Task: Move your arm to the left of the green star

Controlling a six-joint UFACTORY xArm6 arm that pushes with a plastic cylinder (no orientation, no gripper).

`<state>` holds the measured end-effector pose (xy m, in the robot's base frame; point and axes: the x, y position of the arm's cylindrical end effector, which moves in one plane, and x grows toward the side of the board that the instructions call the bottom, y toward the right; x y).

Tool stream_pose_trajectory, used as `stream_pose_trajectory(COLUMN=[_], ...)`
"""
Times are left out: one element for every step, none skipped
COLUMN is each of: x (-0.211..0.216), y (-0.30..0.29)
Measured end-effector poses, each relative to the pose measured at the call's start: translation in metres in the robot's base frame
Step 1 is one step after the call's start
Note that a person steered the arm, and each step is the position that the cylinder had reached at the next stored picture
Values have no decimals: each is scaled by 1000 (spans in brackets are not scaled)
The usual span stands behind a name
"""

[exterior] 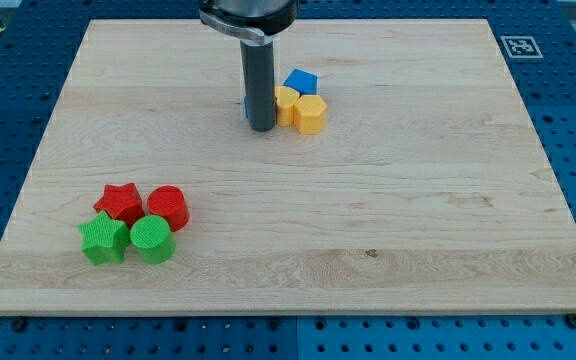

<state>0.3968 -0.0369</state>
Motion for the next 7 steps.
stream_pose_trajectory(x=[5,6,6,8,18,37,56], y=[0,0,0,0,0,0,-1])
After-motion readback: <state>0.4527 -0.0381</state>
